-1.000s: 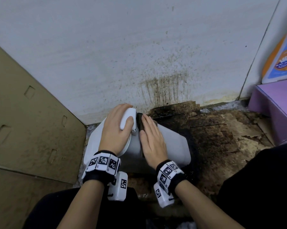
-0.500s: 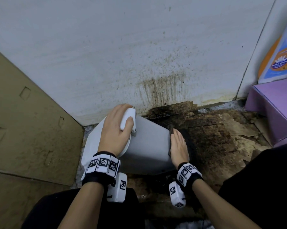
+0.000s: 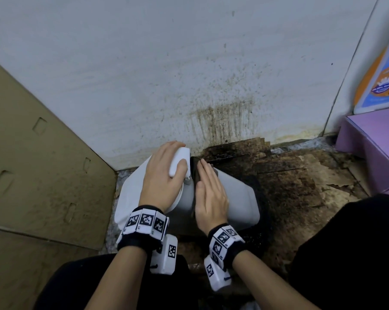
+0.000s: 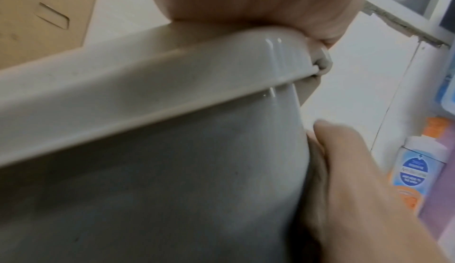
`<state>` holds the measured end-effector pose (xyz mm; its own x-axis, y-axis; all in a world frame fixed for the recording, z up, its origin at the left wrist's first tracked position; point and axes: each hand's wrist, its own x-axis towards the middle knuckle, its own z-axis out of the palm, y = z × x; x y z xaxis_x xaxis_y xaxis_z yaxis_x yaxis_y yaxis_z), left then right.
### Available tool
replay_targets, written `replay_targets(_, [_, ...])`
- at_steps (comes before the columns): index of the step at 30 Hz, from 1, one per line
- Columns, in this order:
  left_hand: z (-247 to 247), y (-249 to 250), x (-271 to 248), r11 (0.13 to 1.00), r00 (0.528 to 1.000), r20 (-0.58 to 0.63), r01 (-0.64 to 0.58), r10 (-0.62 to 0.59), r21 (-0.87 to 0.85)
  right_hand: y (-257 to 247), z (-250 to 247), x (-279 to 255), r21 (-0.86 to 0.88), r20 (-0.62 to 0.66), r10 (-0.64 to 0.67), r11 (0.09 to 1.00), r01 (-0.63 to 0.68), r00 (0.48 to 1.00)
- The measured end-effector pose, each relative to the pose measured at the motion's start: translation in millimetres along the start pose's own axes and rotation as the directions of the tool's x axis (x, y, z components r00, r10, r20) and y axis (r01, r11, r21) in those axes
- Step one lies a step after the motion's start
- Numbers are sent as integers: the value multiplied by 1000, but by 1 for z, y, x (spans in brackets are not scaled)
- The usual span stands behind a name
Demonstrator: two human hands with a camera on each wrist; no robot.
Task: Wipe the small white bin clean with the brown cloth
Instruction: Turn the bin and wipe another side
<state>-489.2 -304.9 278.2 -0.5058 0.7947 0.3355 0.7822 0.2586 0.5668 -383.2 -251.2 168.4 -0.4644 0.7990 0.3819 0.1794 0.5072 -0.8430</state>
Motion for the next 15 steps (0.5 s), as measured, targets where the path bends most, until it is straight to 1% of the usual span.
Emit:
replay_targets(2, [-2, -3, 1, 1000, 1000, -6, 9, -9, -13, 22, -4, -4, -15, 7, 8, 1000, -8, 1000])
replay_targets(4, [-4, -6, 1, 999, 1000, -18, 21, -22, -37, 50, -11, -9, -26, 25, 50, 998, -49, 998])
replay_targets(6, [-6, -8, 1, 998, 999, -19, 31, -32, -54, 79, -20, -16, -17, 26, 155, 988, -155, 988])
replay_targets(8, [-7, -7, 0, 998, 999, -16, 30, -30, -55, 98, -28, -20, -16, 7, 303, 953, -302, 953])
replay_targets(9, [-7, -6, 1, 998, 999, -17, 27, -28, -55, 104, -31, -21, -22, 1, 364, 931, -364, 931])
replay_targets(11, [-6, -5, 3, 998, 999, -20, 25, -27, -54, 108, -35, -18, -21, 8, 435, 900, -435, 900])
replay_targets(15, [-3, -3, 5, 999, 1000, -23, 18, -19, -48, 107, -38, -14, -20, 51, 488, 873, -487, 872])
